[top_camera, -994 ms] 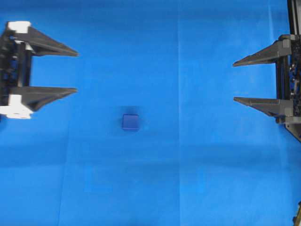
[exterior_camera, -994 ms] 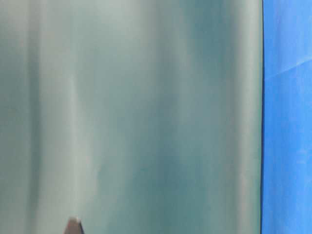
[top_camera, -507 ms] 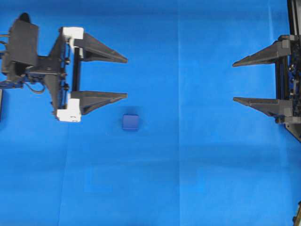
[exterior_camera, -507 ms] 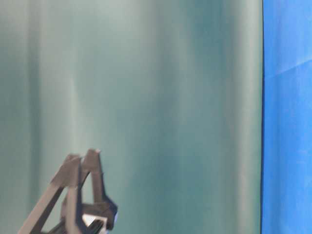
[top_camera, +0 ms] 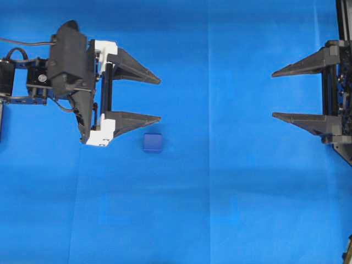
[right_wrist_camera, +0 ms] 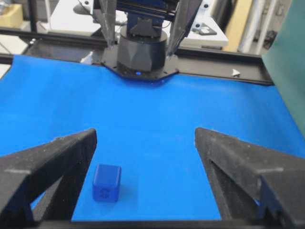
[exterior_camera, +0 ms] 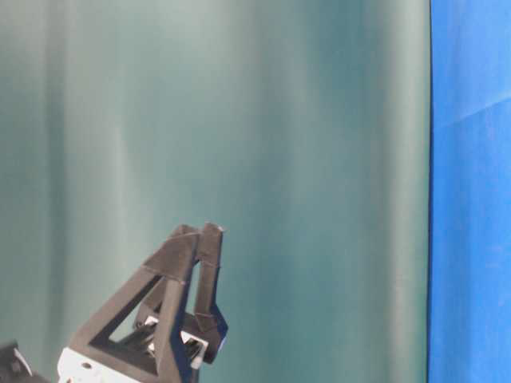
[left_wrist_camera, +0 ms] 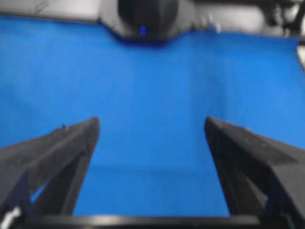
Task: Handover the blue block to the right arm after grasping it with the left arm, then place it in the designated position.
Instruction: 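Move the open left gripper toward the blue cube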
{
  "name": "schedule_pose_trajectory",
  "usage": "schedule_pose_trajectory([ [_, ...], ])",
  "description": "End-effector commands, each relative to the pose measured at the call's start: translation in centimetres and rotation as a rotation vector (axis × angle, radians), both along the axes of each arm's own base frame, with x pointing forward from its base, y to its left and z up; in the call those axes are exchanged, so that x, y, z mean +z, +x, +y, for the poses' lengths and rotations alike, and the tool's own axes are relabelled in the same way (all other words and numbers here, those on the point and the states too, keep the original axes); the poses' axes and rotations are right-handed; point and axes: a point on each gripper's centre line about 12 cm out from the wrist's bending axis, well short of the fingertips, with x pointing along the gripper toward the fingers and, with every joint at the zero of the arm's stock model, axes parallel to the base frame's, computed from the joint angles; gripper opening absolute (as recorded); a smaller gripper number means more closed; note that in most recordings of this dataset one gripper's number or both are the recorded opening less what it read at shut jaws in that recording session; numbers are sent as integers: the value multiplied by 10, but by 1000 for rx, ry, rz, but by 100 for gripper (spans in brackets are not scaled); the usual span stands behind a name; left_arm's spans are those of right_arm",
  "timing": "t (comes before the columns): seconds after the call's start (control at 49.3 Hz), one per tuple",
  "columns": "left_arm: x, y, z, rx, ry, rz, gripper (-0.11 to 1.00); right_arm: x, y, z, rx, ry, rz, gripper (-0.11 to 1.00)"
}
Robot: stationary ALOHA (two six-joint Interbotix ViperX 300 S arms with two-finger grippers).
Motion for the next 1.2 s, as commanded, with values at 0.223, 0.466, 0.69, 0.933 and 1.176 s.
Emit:
schedule_pose_trajectory([
  [0.223, 35, 8, -15, -43, 16, 267, 93, 11, 2, 0, -2, 4, -28, 98],
  [0.466, 33, 16, -21, -54, 22, 480, 93, 11, 2, -1, -3, 3, -26, 98],
  [0.69, 32, 26, -27, -66, 27, 558, 93, 10, 2, -1, -4, 4, -23, 98],
  [0.933, 32, 29, -27, -66, 28, 556, 93, 9, 3, 0, -2, 3, -18, 98],
  [1.176, 32, 29, -27, -65, 26, 556, 93, 8, 4, -1, -3, 3, -14, 98],
])
